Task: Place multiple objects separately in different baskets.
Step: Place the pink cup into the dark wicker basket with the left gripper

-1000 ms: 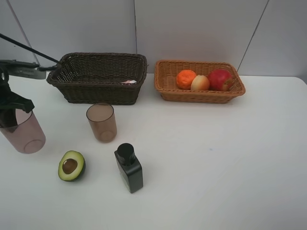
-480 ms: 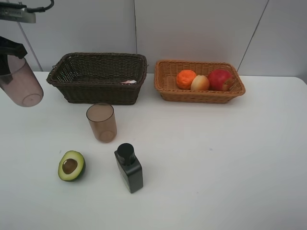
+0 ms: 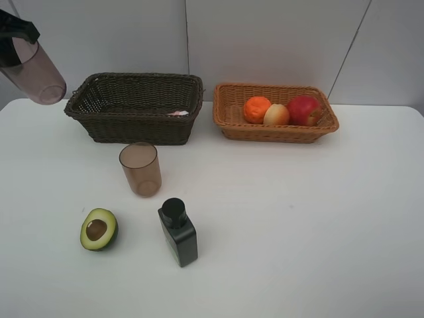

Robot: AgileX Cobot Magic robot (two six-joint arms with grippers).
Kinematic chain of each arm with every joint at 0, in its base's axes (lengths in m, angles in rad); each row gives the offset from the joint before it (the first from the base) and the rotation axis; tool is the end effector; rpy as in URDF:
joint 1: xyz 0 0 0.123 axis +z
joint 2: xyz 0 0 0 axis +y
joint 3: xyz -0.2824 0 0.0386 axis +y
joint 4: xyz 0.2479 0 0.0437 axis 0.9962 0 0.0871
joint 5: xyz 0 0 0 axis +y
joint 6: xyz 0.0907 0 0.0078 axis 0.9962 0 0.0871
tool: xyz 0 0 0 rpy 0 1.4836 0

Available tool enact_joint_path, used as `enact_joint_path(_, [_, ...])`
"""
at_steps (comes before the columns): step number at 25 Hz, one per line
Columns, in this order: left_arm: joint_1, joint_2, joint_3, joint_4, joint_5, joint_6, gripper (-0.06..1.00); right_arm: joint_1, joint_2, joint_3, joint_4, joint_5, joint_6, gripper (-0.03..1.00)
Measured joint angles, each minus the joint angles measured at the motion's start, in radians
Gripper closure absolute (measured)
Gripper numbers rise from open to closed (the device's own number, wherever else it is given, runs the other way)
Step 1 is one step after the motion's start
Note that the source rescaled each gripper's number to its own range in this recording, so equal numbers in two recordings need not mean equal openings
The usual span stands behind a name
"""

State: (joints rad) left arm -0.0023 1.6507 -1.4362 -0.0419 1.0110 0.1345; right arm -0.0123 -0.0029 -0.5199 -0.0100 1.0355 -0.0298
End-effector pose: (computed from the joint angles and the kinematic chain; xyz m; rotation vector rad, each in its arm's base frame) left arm 0.3506 -0.0040 0.3087 0.1655 2.7024 -0.0153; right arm -0.0067 -0.0007 0.2847 -0.0170 1.9964 -0.0390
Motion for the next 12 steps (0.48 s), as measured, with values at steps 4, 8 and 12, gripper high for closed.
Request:
enact_joint_path(4, [0.000, 0.013, 0.000, 0.003, -0.147, 0.037, 0.93, 0.000, 0.000, 0.000, 0.000, 0.000, 0.000, -0.03])
enact_joint_path(8, [0.000, 0.073, 0.000, 0.003, -0.273, 0.071, 0.93, 0.000, 0.000, 0.002, 0.000, 0.000, 0.000, -0.03])
enact_joint_path(12, [-0.002, 0.150, 0.000, 0.004, -0.388, 0.083, 0.93, 0.000, 0.000, 0.002, 0.000, 0.000, 0.000, -0.03])
